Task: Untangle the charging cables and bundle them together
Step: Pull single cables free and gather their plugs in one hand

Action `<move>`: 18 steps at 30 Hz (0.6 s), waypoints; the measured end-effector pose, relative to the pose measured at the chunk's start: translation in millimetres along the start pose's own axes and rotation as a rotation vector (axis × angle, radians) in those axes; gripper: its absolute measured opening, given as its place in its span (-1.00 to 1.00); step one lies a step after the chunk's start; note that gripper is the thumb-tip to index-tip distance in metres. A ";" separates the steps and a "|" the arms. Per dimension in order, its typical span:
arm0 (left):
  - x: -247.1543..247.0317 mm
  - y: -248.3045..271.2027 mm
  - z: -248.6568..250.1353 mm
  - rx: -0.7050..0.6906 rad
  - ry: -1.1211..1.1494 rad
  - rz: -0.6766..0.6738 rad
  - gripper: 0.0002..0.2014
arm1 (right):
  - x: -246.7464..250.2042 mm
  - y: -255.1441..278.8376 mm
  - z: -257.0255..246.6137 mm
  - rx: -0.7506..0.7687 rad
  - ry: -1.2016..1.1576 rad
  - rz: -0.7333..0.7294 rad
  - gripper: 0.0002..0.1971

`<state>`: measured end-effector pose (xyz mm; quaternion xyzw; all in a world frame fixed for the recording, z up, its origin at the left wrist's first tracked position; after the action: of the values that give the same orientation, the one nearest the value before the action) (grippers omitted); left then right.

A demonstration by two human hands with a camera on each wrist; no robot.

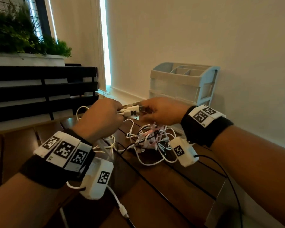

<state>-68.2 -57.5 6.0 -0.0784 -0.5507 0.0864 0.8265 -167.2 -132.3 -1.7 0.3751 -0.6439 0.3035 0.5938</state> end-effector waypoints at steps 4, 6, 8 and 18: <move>16.2 0.9 -0.7 -0.017 -0.116 0.031 -0.80 | 24.1 6.5 41.0 -0.152 0.035 0.258 -0.86; 26.7 3.2 -1.0 -0.017 -0.176 0.090 -0.83 | 37.7 10.6 51.3 -0.176 0.007 0.380 -0.86; 36.4 4.6 -7.1 0.002 -0.204 0.139 -0.86 | 27.2 3.4 53.0 -0.208 0.097 0.247 -0.90; 74.2 8.1 -48.3 0.113 -0.232 0.246 -0.86 | 14.6 15.3 58.4 -0.150 -0.176 0.135 -0.91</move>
<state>4.1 -34.3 52.2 -0.0884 -0.6231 0.2262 0.7435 -211.7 -174.7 7.1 0.3108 -0.7380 0.2598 0.5398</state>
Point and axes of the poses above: each hand's wrist, its own y-axis away from the middle knuckle, its own x-axis out of the back of the hand, z = x × y, the point moved 10 cm from there along -y, towards the middle knuckle, and after that the axes turned 14 degrees about -z, right-handed, at the moved point
